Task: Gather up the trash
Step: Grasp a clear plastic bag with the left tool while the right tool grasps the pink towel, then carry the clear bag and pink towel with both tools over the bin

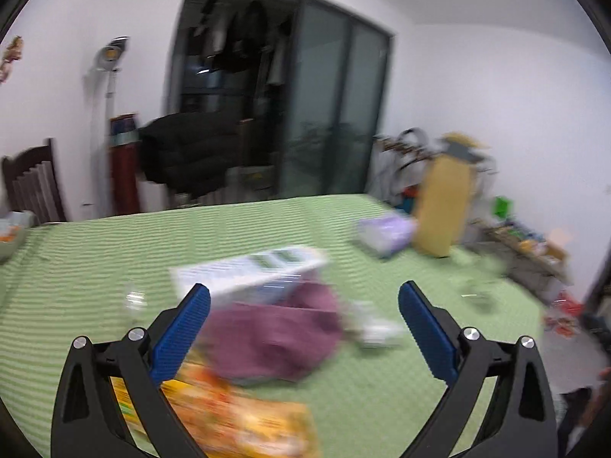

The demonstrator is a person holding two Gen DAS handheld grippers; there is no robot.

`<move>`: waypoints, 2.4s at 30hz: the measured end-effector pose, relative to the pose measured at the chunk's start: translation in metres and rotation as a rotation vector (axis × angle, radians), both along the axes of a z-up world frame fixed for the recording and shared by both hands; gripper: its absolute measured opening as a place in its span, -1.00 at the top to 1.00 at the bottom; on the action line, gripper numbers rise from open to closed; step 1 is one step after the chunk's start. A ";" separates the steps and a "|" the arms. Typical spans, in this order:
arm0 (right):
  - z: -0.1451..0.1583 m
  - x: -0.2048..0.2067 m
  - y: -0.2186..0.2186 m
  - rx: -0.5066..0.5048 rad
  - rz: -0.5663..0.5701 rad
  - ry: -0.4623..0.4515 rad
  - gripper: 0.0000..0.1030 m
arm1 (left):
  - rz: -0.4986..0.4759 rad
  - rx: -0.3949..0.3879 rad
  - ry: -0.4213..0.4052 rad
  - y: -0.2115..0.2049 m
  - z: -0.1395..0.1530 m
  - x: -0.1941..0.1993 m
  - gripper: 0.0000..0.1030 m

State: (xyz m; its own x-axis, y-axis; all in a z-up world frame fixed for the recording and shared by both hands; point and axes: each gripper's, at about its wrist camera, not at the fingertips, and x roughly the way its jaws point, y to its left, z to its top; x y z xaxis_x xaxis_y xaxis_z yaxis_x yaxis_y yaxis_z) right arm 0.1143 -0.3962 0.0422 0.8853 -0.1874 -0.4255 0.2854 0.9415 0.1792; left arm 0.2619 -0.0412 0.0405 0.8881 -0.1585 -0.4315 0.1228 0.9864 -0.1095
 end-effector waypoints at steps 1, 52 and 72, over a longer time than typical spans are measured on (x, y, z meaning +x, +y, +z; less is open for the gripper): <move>0.004 0.004 0.008 -0.010 0.023 -0.005 -0.45 | 0.060 0.019 -0.001 0.019 -0.002 0.014 -0.86; 0.017 0.162 0.252 -0.299 0.594 0.138 0.77 | 0.084 -0.449 0.185 0.203 -0.053 0.077 0.65; 0.171 -0.009 0.012 -0.392 0.264 -0.146 0.77 | -0.061 -0.226 0.085 0.072 0.009 0.028 0.64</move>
State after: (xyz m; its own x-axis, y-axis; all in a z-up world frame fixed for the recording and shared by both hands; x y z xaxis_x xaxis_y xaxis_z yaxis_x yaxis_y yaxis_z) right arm 0.1055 -0.3843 0.2132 0.9692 -0.0702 -0.2361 0.0267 0.9828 -0.1826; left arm 0.2897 0.0305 0.0499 0.8363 -0.3112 -0.4515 0.1622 0.9269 -0.3385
